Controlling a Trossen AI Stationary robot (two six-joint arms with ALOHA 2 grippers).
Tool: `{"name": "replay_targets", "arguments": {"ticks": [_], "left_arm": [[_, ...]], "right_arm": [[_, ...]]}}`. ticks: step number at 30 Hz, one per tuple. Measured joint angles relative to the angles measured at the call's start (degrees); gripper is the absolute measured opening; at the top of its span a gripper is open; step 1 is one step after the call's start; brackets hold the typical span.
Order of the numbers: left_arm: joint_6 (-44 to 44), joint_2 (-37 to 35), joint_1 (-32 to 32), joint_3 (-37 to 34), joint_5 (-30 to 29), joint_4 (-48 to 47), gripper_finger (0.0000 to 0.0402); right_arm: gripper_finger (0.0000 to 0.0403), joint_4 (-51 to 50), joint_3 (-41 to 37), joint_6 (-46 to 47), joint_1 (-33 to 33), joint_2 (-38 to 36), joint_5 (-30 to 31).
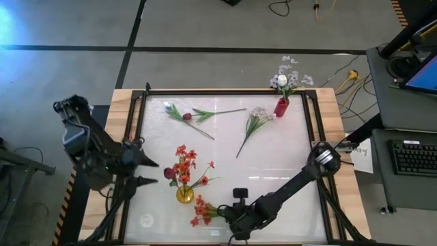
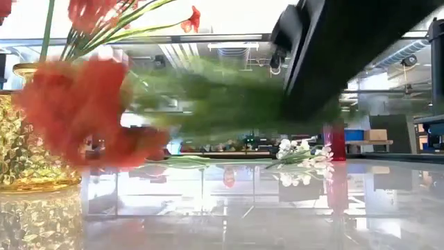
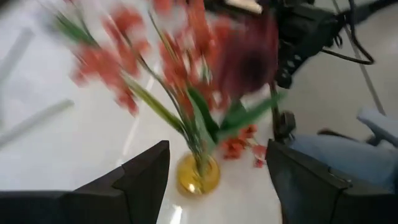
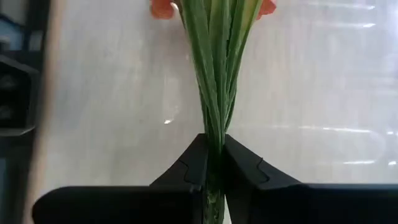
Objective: Sort flowers into vase by color
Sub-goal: Put the orange flowers into the yellow vase
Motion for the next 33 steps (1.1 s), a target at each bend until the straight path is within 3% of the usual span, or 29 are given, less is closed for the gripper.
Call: {"name": "replay_targets", "arguments": {"ticks": [5,11,15,19,25,28,33], "left_arm": [[3.23,0.32,0.0,6.7,-6.69,-4.56,0.0251],[13.13,0.38,0.11,10.18,-9.68,-4.24,0.0251],[20.89,0.38,0.24,10.29,-10.99,-0.34,0.0251],[30.75,0.59,0.78,10.27,-11.16,5.05,0.0251],[45.42,0.54,4.73,10.27,-11.05,12.31,0.0251],[49.71,-0.05,9.13,10.27,-7.34,14.42,0.0249],[55.82,-0.02,20.26,10.22,6.19,17.38,0.0232]], "right_arm": [[0.0026,-9.04,-0.08,1.53,0.12,-7.86,-2.15],[0.0026,-15.12,-1.17,3.43,1.79,-19.28,-2.62],[0.0026,-14.0,-2.03,0.02,3.3,-26.24,-1.81],[0.0026,-10.74,-4.15,-6.09,4.1,-31.54,3.17],[0.0027,1.38,-12.39,-18.8,3.55,-39.27,9.08],[0.0027,8.77,-18.59,-23.22,2.05,-43.3,9.64],[0.0027,24.51,-29.69,-30.96,-1.3,-49.36,14.0]]}}
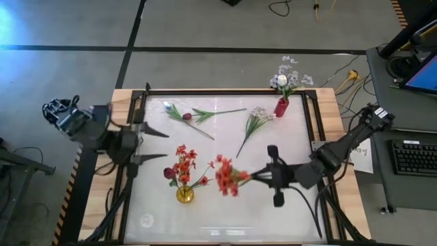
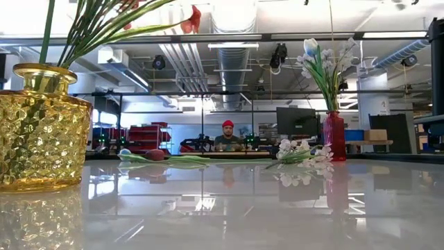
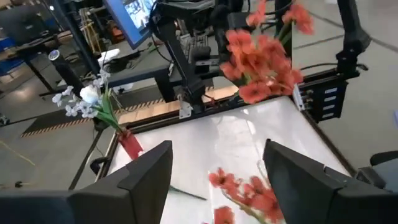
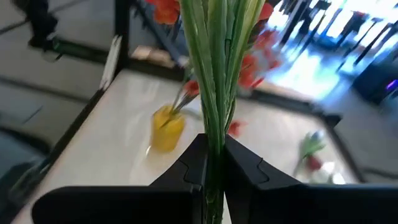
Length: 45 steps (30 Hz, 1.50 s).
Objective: Sort flowers into vase by color
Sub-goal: Put the orange flowers into the yellow vase
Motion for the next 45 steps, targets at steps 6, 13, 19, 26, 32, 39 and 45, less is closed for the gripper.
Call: {"name": "replay_targets", "arguments": {"ticks": [6,13,19,26,32,39,45], "left_arm": [[3.99,0.7,13.4,-0.16,9.62,0.33,0.021],[6.83,-1.44,19.26,-6.71,19.54,6.63,0.0192],[5.22,-6.52,19.1,-17.43,19.75,13.85,0.0181],[4.39,-14.36,19.1,-28.63,19.6,20.16,0.0175],[4.63,-19.64,19.17,-31.89,17.44,21.14,0.0173],[4.36,-23.89,19.19,-36.15,17.14,21.37,0.0173],[2.94,-26.92,19.19,-42.15,16.94,26.35,0.0173]], "right_arm": [[0.0027,22.77,-12.65,-10.87,-5.0,-4.12,-0.03],[0.0027,45.66,-24.44,-17.88,-10.09,-5.26,-4.75],[0.0027,52.65,-29.15,-18.27,-11.68,-6.07,-7.44],[0.0027,61.16,-33.48,-20.69,-11.92,-5.92,-7.64],[0.0027,64.84,-35.14,-20.29,-12.63,-5.72,-7.68],[0.0027,64.97,-35.18,-19.62,-12.97,-5.55,-8.25],[0.0027,65.26,-35.2,-19.83,-12.97,-5.55,-8.26]]}}
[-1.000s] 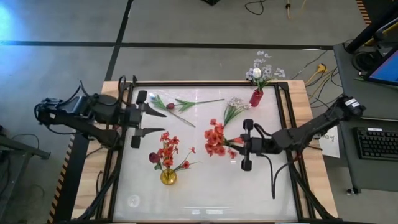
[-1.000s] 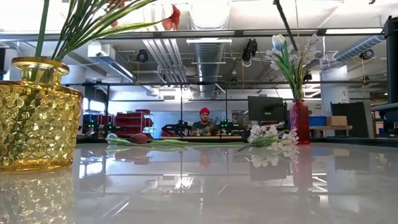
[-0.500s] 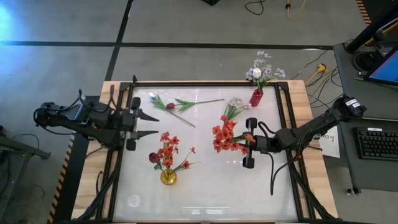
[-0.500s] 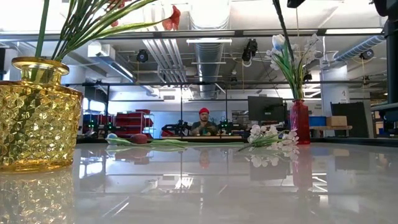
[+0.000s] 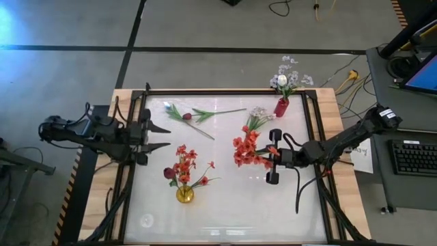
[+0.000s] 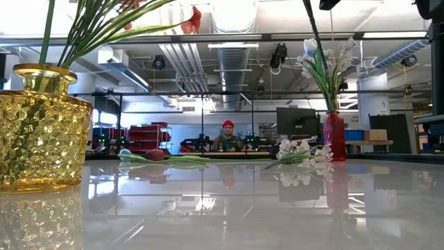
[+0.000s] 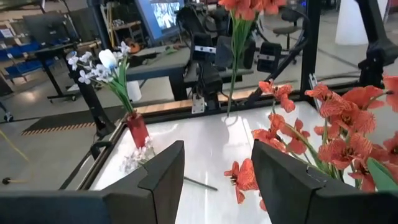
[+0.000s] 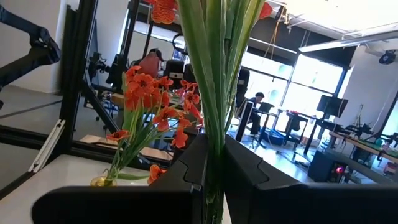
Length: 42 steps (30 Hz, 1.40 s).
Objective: Sort flowers into vase by color
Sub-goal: Put the orange flowers into the yellow vase
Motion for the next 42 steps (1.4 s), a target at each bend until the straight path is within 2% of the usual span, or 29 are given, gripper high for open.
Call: {"name": "replay_targets", "arguments": {"ticks": [19,26,32,39,42], "left_arm": [[-1.53,-3.98,0.0,-10.67,-0.67,6.11,0.0173],[-1.57,-3.98,0.01,-11.35,-4.91,7.22,0.0173],[-1.57,-3.93,0.02,-11.35,-5.08,8.98,0.0173],[0.85,-4.29,0.02,-11.34,-5.02,21.04,0.0173],[2.09,-4.04,0.02,-9.82,-4.99,23.5,0.0173]], "right_arm": [[0.0027,1.01,-0.39,0.95,-0.47,0.02,0.17],[0.0027,4.83,-0.46,3.08,-3.65,0.59,0.67],[0.0027,12.07,-0.81,2.86,-5.97,5.87,0.71],[0.0027,31.0,0.65,-3.6,-7.82,14.81,3.79],[0.0027,33.95,3.0,-6.65,-8.43,16.4,3.81]]}}
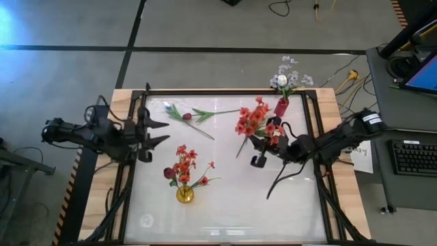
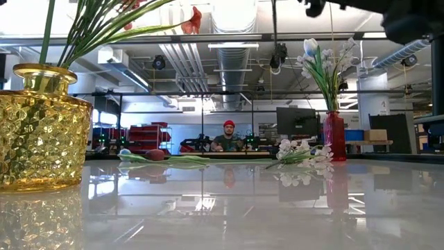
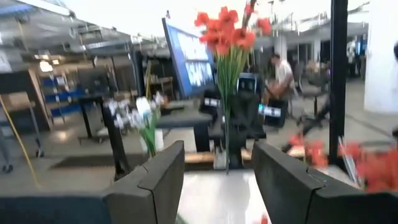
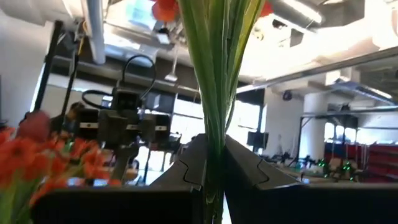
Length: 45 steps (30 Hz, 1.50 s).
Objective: Sort flowers into vase by color
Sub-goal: Put the orange flowers into the yellow vase
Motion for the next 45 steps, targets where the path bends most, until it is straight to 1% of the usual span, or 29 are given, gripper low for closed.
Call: {"name": "replay_targets", "arguments": {"ticks": [5,10,16,32,34,37,43,45], "left_arm": [[1.11,2.79,0.0,3.97,0.08,0.21,0.0173],[2.43,6.5,0.0,5.55,0.12,-1.17,0.0173],[2.45,9.66,0.0,5.89,0.1,-1.45,0.0173],[2.13,10.72,0.0,5.79,0.1,-1.24,0.0173],[1.74,11.12,0.0,5.79,0.1,-1.24,0.0173],[1.47,11.75,0.0,5.79,0.09,-1.24,0.0173],[1.41,12.9,-0.02,5.79,0.09,-1.28,0.0173],[1.4,13.12,-0.01,5.79,0.08,-1.3,0.0173]], "right_arm": [[0.0027,-1.02,4.46,-2.82,-0.36,1.06,-0.05],[0.0027,-2.55,4.99,-2.91,-0.36,1.21,0.03],[0.0027,-4.1,4.87,-1.74,-0.31,1.41,4.37],[0.0027,-5.01,4.65,-1.85,-0.31,1.35,4.74],[0.0027,-4.95,4.65,-1.19,-0.31,1.29,6.55],[0.0027,-4.71,4.65,-0.43,-0.38,1.22,11.25],[0.0027,-4.38,4.26,1.72,-0.55,1.29,12.69],[0.0027,-4.4,3.62,0.42,-0.55,1.06,15.45]]}}
